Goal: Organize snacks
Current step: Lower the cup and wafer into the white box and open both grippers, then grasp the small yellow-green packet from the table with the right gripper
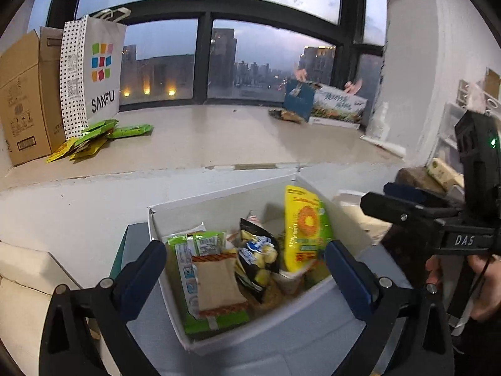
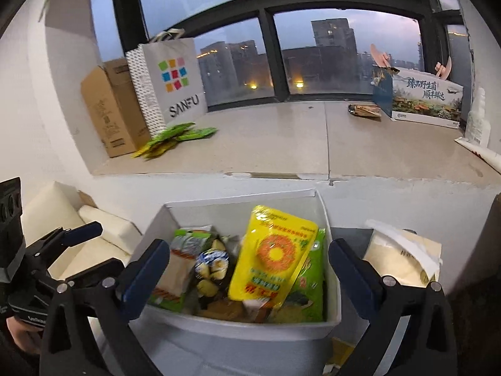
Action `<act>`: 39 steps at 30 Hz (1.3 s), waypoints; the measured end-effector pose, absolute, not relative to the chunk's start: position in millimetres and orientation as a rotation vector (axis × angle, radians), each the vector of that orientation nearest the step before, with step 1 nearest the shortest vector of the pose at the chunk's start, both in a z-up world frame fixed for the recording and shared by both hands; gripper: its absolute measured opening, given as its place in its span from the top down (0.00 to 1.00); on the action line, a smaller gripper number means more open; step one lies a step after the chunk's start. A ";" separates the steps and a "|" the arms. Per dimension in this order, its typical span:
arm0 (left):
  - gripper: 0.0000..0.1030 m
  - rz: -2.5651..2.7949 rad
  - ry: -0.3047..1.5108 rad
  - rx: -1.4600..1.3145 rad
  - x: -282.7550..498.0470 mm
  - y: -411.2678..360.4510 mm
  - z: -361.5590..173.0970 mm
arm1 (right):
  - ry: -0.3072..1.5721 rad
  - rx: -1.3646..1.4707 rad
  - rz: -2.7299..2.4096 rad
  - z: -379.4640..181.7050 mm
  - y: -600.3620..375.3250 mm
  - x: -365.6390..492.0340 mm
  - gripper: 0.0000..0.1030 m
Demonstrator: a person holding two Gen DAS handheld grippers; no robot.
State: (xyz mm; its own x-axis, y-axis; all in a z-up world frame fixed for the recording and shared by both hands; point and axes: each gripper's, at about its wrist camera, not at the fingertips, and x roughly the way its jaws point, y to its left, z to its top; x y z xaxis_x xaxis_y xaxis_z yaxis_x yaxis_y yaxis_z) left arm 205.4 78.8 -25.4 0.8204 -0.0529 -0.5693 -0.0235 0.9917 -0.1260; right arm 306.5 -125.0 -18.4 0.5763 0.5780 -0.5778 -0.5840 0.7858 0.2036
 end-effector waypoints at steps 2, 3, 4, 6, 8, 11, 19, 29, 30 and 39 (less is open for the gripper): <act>0.00 -0.033 0.590 -0.132 186.0 73.2 -20.0 | 0.656 0.003 0.705 -16.9 -131.8 291.6 0.00; 0.00 -0.041 0.585 -0.133 178.4 71.1 -18.7 | 0.646 0.009 0.720 -16.2 -135.9 282.6 0.00; 0.00 -0.049 0.573 -0.141 166.9 68.7 -16.9 | 0.643 0.011 0.732 -15.8 -140.7 272.6 0.00; 0.00 -0.062 0.562 -0.151 149.3 65.2 -15.4 | 0.630 0.028 0.755 -15.8 -150.8 254.9 0.00; 0.00 -0.064 0.554 -0.169 131.3 61.8 -16.3 | 0.622 0.037 0.771 -16.5 -161.6 235.2 0.00; 0.00 -0.083 0.551 -0.199 104.4 56.0 -21.2 | 0.592 0.058 0.789 -20.3 -183.0 200.7 0.00; 0.00 -0.115 0.580 -0.238 47.7 35.8 -47.3 | 0.638 0.056 0.726 -66.8 -230.9 131.6 0.00; 0.00 -0.140 0.640 -0.213 33.7 10.9 -69.6 | 0.749 0.055 0.631 -119.1 -253.0 156.2 0.00; 0.00 -0.146 0.644 -0.205 33.9 8.8 -70.3 | 0.756 0.052 0.610 -122.7 -254.8 165.6 0.00; 0.00 -0.210 0.671 -0.134 33.3 -14.8 -77.2 | 0.865 0.017 0.529 -155.2 -238.2 262.1 0.00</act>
State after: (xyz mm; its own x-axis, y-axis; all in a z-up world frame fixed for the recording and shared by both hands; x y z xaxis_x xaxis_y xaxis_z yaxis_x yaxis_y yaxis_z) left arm 33.3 -14.8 -77.2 0.7635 -0.2353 -0.6014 0.1492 0.9703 -0.1902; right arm 262.1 -238.2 -155.2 0.5287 0.4500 -0.7197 -0.4362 0.8714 0.2244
